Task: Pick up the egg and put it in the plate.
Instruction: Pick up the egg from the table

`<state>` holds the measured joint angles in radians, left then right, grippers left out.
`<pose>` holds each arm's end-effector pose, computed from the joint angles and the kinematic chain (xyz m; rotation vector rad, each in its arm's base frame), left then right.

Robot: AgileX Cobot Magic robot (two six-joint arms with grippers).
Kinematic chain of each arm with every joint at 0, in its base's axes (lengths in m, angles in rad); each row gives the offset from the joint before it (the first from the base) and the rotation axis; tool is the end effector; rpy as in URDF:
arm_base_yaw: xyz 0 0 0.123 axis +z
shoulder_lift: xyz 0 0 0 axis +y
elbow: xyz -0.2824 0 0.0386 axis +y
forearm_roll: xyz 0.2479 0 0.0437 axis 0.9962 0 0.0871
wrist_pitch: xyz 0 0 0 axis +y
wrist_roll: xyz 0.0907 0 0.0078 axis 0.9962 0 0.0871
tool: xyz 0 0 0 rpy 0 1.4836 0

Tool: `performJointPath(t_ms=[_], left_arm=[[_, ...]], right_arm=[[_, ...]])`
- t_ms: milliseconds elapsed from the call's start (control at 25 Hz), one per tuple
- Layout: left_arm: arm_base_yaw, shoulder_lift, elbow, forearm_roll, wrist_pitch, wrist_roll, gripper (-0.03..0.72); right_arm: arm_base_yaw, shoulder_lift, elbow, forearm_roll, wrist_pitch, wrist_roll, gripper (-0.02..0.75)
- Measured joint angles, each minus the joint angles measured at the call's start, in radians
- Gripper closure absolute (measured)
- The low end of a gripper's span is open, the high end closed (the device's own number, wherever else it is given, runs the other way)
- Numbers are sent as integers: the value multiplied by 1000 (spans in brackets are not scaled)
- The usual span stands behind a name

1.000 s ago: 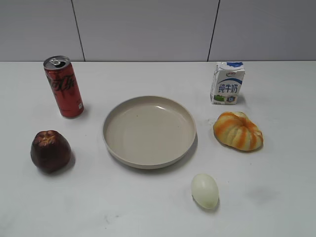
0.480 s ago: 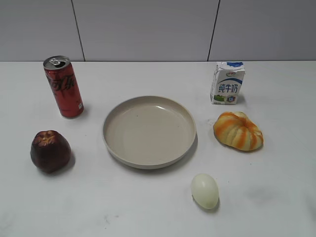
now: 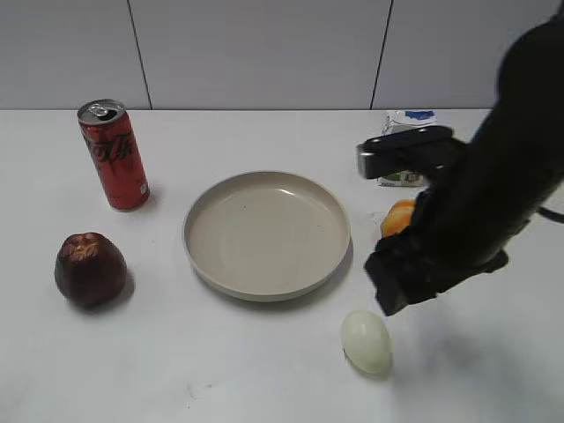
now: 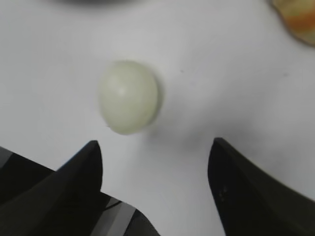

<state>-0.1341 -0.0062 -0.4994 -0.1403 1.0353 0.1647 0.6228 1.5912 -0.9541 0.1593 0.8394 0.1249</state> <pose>-0.0066 -0.0102 0.2797 0.3037 1.9855 -0.1475 0.2263 0.1758 0.2034 -0.6006 2.9464 0.2795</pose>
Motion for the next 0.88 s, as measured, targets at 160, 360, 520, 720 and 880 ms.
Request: performJointPath(t_ms=[160, 360, 520, 720, 880], left_arm=[[0, 0, 0, 0, 0, 0, 457], [0, 0, 0, 0, 0, 0, 457], [0, 0, 0, 0, 0, 0, 457], [0, 0, 0, 0, 0, 0, 457], [0, 0, 0, 0, 0, 0, 457]], right_arm=[[69, 131, -41, 0, -47, 46, 190], [75, 264, -69, -6, -64, 61, 126], [75, 324, -96, -6, -68, 63, 130], [75, 339, -122, -3, -43, 63, 215], [75, 344, -124, 17, -7, 63, 295]])
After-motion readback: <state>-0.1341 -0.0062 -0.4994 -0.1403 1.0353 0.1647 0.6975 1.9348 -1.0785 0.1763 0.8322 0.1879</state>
